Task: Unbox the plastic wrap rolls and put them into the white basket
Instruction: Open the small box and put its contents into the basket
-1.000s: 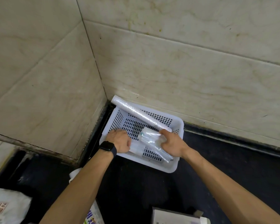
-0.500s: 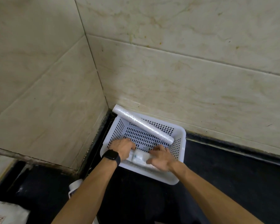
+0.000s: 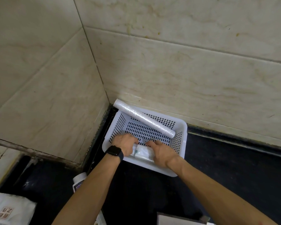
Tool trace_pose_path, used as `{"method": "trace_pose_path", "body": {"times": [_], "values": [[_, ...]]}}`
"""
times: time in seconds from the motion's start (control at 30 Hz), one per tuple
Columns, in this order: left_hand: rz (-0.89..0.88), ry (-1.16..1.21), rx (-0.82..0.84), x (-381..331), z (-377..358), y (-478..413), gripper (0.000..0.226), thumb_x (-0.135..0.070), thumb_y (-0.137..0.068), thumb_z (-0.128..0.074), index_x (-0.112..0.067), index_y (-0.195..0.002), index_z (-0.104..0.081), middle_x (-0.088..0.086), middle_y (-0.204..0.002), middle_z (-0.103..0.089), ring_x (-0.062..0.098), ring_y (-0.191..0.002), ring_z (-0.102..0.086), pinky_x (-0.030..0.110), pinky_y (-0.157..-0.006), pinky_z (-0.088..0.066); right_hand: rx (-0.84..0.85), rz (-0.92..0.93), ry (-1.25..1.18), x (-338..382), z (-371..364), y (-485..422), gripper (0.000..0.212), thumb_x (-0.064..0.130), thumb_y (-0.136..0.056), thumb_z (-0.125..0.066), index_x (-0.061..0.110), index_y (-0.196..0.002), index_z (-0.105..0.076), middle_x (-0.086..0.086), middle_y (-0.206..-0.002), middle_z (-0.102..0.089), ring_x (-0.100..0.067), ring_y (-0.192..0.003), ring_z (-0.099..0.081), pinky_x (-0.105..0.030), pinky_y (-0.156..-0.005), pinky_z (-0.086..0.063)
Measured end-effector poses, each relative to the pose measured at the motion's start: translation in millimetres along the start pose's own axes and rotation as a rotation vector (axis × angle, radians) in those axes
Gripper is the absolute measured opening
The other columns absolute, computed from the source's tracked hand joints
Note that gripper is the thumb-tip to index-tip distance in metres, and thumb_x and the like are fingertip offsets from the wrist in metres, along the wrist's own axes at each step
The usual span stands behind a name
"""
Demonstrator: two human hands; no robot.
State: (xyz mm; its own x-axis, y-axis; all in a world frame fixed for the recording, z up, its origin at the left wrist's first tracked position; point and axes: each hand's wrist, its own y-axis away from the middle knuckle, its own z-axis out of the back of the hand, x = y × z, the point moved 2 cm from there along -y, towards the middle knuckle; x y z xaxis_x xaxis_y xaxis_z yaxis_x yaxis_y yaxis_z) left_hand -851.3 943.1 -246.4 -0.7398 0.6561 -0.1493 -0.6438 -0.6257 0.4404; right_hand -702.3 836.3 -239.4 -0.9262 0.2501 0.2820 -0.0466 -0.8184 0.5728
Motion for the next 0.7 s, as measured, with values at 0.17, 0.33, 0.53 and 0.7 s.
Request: {"method": "trace_pose_path", "body": {"times": [0.17,0.33,0.53,0.7], "values": [[0.056,0.107,-0.051,-3,6,10,0.048,-0.010,-0.090,-0.052,-0.031,-0.133,-0.057,0.001,-0.133,-0.061,0.023,-0.110,-0.061,0.035,-0.088,-0.051,-0.019,0.002,-0.074,-6,0,5,0.054,0.022,-0.085,-0.066,0.028,-0.132,-0.041,-0.005,-0.128,-0.054,-0.028,-0.105,-0.061,-0.042,-0.092,-0.054],[0.097,0.228,-0.173,-16,20,40,0.045,-0.017,-0.093,-0.051,-0.028,-0.137,-0.055,0.001,-0.136,-0.059,0.022,-0.116,-0.058,0.038,-0.098,-0.048,-0.132,0.079,-0.137,-6,15,24,0.040,0.026,-0.088,-0.063,0.023,-0.127,-0.055,-0.001,-0.136,-0.053,-0.024,-0.115,-0.059,-0.036,-0.097,-0.050],[0.148,0.380,-0.386,-48,22,111,0.037,-0.022,-0.094,-0.054,-0.024,-0.130,-0.059,0.001,-0.127,-0.062,0.020,-0.110,-0.058,0.038,-0.093,-0.049,-0.291,0.222,-0.235,-5,21,90,0.029,0.029,-0.094,-0.062,0.025,-0.123,-0.060,0.003,-0.135,-0.058,-0.019,-0.124,-0.054,-0.029,-0.105,-0.043],[0.318,0.531,-0.539,-75,-8,192,0.034,-0.028,-0.093,-0.055,-0.027,-0.127,-0.062,-0.003,-0.125,-0.063,0.016,-0.112,-0.058,0.034,-0.097,-0.048,-0.380,0.317,-0.356,0,7,164,0.030,0.033,-0.095,-0.062,0.033,-0.124,-0.060,0.010,-0.136,-0.057,-0.010,-0.126,-0.051,-0.021,-0.101,-0.037]]}}
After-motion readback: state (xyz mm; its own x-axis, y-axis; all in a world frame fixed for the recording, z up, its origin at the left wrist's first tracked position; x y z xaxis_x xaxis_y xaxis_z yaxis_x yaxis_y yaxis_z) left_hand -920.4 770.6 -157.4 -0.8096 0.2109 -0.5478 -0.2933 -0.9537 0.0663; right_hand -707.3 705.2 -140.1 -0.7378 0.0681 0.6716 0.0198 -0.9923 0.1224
